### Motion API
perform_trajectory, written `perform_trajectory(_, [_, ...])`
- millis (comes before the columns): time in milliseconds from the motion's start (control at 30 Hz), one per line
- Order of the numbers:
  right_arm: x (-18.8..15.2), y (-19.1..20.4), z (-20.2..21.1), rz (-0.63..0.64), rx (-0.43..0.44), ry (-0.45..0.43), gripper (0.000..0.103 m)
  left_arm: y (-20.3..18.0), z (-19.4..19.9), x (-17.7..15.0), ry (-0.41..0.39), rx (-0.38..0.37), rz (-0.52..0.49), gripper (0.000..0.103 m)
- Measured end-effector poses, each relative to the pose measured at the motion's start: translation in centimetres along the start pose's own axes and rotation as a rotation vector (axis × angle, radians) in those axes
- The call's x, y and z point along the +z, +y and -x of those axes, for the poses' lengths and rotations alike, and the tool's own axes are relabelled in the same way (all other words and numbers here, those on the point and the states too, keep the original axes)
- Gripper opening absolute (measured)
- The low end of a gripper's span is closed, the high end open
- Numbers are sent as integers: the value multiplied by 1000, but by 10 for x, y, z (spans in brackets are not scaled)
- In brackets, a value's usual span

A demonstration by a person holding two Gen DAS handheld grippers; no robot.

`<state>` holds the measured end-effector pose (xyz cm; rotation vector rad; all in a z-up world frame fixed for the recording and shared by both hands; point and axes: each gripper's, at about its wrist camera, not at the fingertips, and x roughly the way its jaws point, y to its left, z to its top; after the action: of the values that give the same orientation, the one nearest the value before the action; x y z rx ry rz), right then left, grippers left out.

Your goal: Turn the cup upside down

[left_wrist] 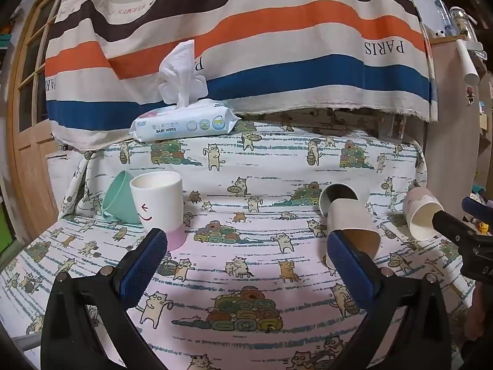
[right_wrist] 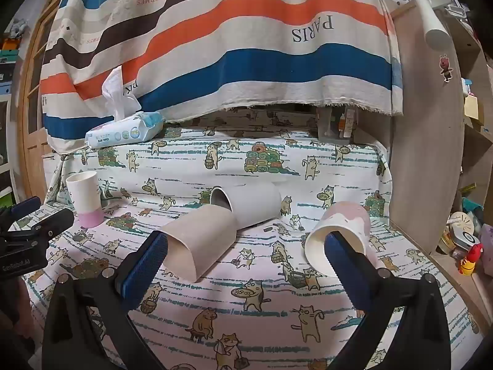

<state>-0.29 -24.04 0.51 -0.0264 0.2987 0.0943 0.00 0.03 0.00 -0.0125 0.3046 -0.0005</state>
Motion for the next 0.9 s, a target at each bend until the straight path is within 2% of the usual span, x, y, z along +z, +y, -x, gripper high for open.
perform_trajectory(900, [0, -2, -1, -7, -11, 4, 103, 3, 1, -1, 0, 4, -5, 103])
